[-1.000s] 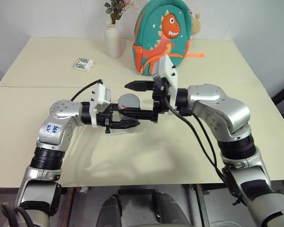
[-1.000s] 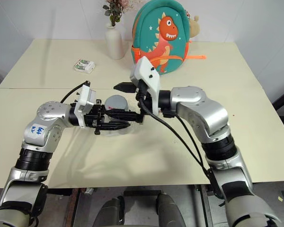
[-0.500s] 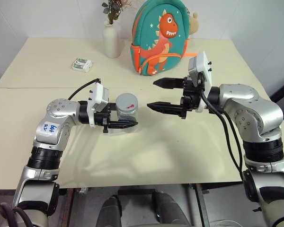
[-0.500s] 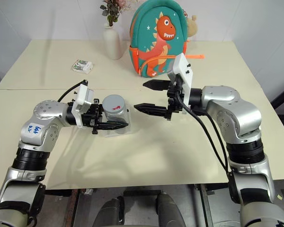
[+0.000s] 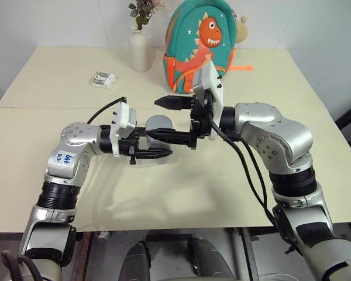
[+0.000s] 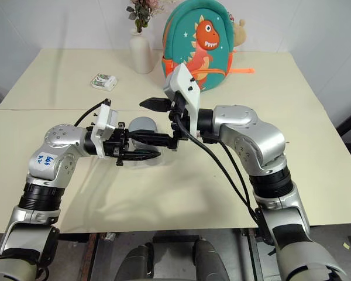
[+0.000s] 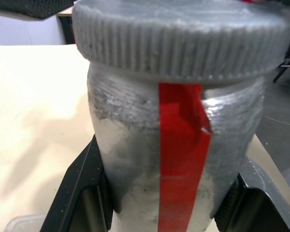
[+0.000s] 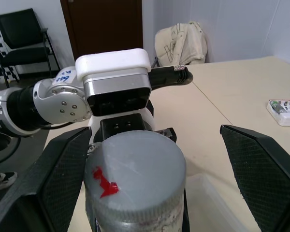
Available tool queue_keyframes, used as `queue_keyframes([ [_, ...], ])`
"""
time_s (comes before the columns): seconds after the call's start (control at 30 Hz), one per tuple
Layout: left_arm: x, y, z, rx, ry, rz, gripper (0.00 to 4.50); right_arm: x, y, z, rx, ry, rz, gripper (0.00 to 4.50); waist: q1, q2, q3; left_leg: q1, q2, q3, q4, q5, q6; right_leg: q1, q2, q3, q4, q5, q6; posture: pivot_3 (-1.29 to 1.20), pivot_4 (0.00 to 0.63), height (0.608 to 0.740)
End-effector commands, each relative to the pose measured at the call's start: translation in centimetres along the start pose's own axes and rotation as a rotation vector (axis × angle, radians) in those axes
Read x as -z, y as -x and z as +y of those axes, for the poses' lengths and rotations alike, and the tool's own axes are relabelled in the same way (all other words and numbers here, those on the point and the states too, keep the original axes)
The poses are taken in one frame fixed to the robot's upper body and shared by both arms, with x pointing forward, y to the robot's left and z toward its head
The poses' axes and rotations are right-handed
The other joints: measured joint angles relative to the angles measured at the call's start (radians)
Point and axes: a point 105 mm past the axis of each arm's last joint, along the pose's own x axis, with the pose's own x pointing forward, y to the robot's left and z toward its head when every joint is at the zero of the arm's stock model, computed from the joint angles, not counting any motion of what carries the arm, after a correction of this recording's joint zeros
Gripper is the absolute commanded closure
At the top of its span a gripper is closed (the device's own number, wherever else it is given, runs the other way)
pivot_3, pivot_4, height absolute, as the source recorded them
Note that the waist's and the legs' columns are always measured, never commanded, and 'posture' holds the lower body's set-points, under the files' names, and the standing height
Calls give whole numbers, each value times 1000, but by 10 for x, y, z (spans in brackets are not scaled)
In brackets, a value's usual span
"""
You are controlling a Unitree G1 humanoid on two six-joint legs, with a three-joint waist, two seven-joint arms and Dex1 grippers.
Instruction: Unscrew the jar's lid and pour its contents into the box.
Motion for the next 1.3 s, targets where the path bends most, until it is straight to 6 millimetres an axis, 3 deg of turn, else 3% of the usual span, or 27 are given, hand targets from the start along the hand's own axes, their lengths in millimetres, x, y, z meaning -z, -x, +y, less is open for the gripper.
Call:
queue_keyframes([
  [0.03,-11,-3,1,11,-47,-24,2441,-3,-2,-6,42,17,8,27,0,0,0,0,0,0,0,0,0,0,0,0,0,0,0,0,150,740],
  [0.27,-10,-2,1,10,-48,-24,2441,1,11,-17,98,20,39,27,0,0,0,0,0,0,0,0,0,0,0,0,0,0,0,0,150,740],
  [0.47,-6,2,3,2,-44,-22,2441,-2,39,-31,155,30,48,27,1,0,0,0,0,0,0,0,0,0,0,0,0,0,0,0,150,740],
  [0.73,-5,6,3,-5,-44,-21,2441,-5,65,-23,112,29,41,27,-1,0,0,0,0,0,0,0,0,0,0,0,-2,0,0,0,150,740],
  [0.9,-5,6,4,-12,-43,-19,2441,-14,55,-10,15,19,-17,27,-6,0,0,0,0,0,-1,0,0,0,0,0,-1,0,0,0,150,740],
  [1.03,-5,5,4,-11,-42,-19,2441,-20,34,4,-54,22,-56,27,-6,0,0,0,0,0,0,0,0,0,0,0,0,0,0,0,150,740],
  [1.3,-7,1,3,-1,-40,-24,2441,-7,-1,6,-28,-12,0,27,0,0,0,0,0,0,0,0,0,0,0,0,0,0,0,0,150,740],
])
